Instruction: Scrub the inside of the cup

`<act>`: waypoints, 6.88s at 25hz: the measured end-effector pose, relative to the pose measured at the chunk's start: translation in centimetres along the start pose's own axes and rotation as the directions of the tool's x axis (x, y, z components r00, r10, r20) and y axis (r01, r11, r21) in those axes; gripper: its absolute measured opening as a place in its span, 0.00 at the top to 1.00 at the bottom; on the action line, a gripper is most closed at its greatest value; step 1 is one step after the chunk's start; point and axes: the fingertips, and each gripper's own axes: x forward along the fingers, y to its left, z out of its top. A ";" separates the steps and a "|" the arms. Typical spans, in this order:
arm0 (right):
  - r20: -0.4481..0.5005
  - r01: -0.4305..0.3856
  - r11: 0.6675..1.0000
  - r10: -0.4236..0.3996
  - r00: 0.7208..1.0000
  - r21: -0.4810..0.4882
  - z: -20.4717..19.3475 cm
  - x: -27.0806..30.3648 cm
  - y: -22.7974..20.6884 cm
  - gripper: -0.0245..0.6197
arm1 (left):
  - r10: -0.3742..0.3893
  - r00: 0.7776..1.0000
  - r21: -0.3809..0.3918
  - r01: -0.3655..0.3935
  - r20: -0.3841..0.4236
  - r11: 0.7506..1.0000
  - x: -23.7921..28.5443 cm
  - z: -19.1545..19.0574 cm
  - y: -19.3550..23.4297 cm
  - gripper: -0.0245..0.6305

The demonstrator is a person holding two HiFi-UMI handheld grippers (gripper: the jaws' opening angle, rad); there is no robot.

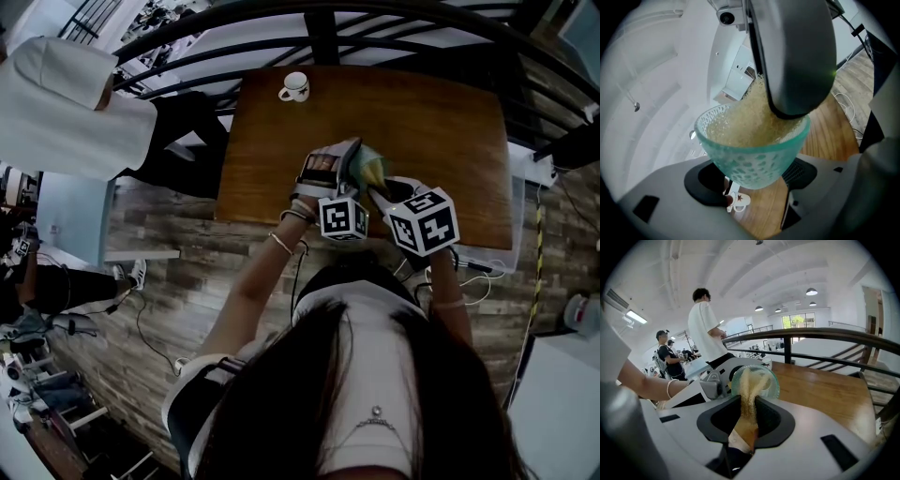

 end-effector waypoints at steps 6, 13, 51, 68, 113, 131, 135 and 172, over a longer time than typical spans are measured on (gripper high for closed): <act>0.011 -0.097 0.989 0.096 0.995 0.112 -0.1 0.0 0.6 0.80 | 0.006 1.000 0.017 -0.006 0.020 1.000 -0.5 0.7 -0.1 0.42; 0.121 -0.274 0.910 0.248 0.961 0.310 0.5 -0.1 1.1 0.81 | 0.019 0.999 0.027 -0.020 0.050 0.999 -0.6 1.2 -0.4 0.42; 0.671 -0.751 0.193 0.348 0.655 0.632 3.8 -1.7 -0.9 0.83 | 0.123 0.991 -0.086 -0.118 0.058 0.989 -1.8 1.1 1.2 0.43; 0.455 -0.633 0.477 0.442 0.773 0.610 2.9 -0.6 0.0 0.83 | 0.020 0.998 -0.045 -0.018 0.063 0.999 -1.7 0.9 -0.2 0.43; -0.339 -0.392 0.919 0.359 0.870 -0.033 -2.3 2.1 1.7 0.83 | -0.105 0.993 0.115 0.098 0.058 0.988 -1.5 -0.5 -3.0 0.43; -0.430 -0.326 0.910 0.196 0.881 -0.254 -3.0 1.9 0.9 0.83 | -0.094 0.994 0.149 0.085 0.050 0.985 -1.6 0.0 -3.0 0.43; -0.387 -0.373 0.917 0.296 0.873 -0.141 -2.5 1.3 1.7 0.83 | -0.082 0.995 0.143 0.072 0.059 0.987 -1.8 0.3 -2.6 0.43; 0.203 -0.633 0.604 0.626 0.753 0.485 2.1 0.5 2.5 0.84 | -0.006 0.998 0.044 0.004 0.063 0.999 -2.5 -0.5 -0.1 0.43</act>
